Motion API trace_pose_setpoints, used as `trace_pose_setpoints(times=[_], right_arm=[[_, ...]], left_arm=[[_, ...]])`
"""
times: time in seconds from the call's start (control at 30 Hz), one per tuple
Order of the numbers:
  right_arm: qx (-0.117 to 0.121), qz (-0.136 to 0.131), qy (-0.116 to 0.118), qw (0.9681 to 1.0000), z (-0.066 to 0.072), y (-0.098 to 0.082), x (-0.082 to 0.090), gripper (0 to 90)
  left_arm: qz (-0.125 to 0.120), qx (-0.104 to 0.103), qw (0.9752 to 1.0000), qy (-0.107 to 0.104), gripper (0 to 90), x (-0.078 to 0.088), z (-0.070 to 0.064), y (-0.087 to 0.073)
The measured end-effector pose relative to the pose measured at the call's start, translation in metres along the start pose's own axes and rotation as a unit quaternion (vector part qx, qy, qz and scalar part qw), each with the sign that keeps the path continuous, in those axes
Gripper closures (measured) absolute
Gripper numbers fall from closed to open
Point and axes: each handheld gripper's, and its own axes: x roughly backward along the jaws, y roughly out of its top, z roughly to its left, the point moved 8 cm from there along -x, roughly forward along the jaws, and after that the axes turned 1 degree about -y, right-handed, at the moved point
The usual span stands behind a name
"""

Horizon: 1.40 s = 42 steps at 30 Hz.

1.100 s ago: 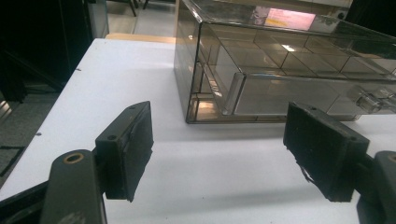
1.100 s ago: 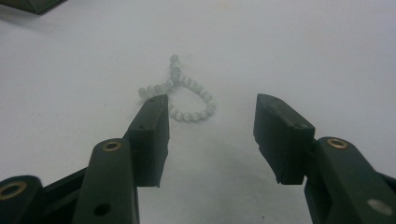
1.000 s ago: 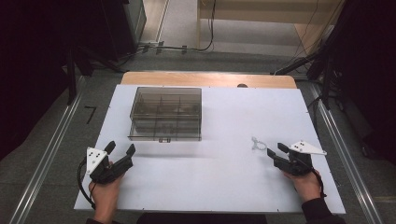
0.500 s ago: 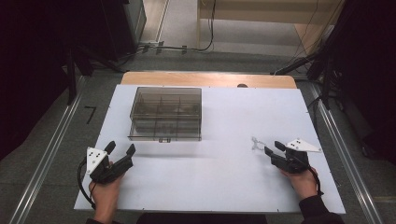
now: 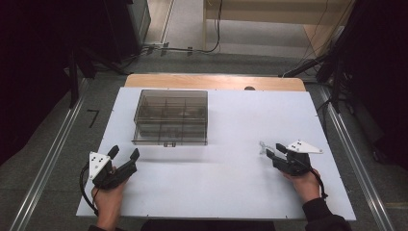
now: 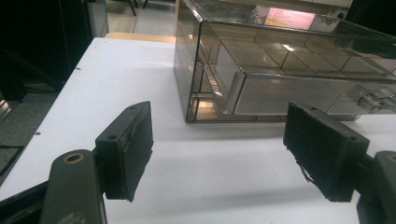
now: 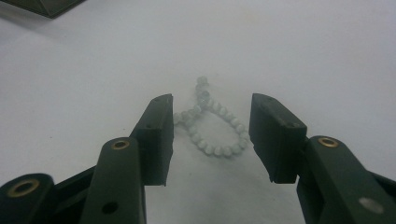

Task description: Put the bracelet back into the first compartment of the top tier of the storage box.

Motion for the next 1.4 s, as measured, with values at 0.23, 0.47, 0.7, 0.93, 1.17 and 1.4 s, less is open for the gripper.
trace_pose_setpoints(times=[0.23, 0.47, 0.7, 0.93, 1.17, 1.4], right_arm=[[0.006, 0.000, 0.000, 1.0000, 0.003, 0.002, -0.005, 50.6], [0.005, 0.001, -0.001, 1.0000, 0.006, 0.006, -0.010, 53.9], [0.010, 0.003, -0.003, 0.9999, 0.007, 0.009, -0.016, 56.9], [0.010, 0.006, -0.002, 0.9999, 0.007, 0.012, -0.022, 61.7], [0.016, 0.006, 0.002, 0.9999, 0.007, 0.015, -0.027, 68.0], [0.016, 0.014, -0.001, 0.9998, 0.008, 0.018, -0.032, 72.5]], left_arm=[[0.001, 0.003, 1.0000, 0.000, 24.5, 0.000, 0.001, 0.000], [0.001, 0.004, 1.0000, -0.001, 24.5, 0.000, 0.001, 0.000], [0.000, 0.005, 1.0000, -0.002, 24.5, 0.000, 0.001, 0.000], [0.001, 0.006, 1.0000, -0.002, 24.5, 0.000, 0.001, 0.000], [0.001, 0.006, 1.0000, -0.003, 24.5, 0.000, 0.001, 0.000], [0.001, 0.006, 1.0000, -0.003, 24.6, 0.000, 0.001, 0.000]])
